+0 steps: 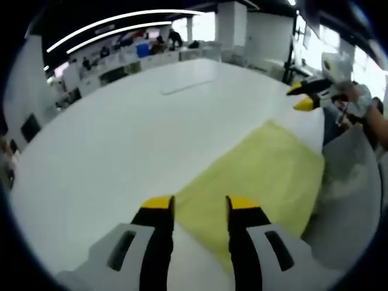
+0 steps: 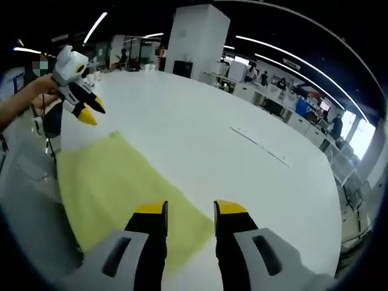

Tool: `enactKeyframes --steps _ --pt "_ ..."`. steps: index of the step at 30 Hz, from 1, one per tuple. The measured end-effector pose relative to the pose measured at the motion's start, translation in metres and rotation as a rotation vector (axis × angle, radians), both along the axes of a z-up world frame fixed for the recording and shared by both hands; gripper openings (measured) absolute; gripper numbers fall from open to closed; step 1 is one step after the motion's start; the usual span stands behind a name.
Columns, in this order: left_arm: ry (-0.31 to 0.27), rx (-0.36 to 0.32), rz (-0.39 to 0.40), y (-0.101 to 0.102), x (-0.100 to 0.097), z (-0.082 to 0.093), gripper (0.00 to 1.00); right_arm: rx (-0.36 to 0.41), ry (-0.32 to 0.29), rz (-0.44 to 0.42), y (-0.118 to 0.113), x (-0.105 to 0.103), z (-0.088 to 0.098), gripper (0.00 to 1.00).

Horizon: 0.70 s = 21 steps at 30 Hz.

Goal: Fold the garment on the visible template until the final outline fits inside the template.

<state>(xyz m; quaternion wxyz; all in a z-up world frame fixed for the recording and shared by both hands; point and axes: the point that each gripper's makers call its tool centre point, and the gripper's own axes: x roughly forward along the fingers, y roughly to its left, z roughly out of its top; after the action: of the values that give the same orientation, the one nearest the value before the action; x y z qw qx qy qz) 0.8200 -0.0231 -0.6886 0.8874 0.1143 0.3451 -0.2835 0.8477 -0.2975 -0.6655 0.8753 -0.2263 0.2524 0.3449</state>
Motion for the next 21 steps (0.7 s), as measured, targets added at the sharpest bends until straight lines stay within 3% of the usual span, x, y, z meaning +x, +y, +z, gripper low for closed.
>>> enactKeyframes --steps 3,6,14,21 --pt "0.016 -0.014 -0.022 -0.006 -0.007 0.003 0.34 -0.002 -0.008 -0.004 -0.002 -0.005 0.003 0.37" --pt "-0.004 -0.050 -0.037 -0.015 -0.012 0.013 0.36 0.014 -0.007 -0.021 -0.004 -0.009 0.008 0.40" --pt "-0.060 -0.056 -0.067 -0.025 -0.024 0.030 0.47 0.068 0.019 -0.022 -0.001 -0.029 0.011 0.52" --pt "-0.068 -0.051 -0.114 -0.035 -0.040 0.033 0.55 0.045 0.035 0.014 0.004 -0.048 0.008 0.61"
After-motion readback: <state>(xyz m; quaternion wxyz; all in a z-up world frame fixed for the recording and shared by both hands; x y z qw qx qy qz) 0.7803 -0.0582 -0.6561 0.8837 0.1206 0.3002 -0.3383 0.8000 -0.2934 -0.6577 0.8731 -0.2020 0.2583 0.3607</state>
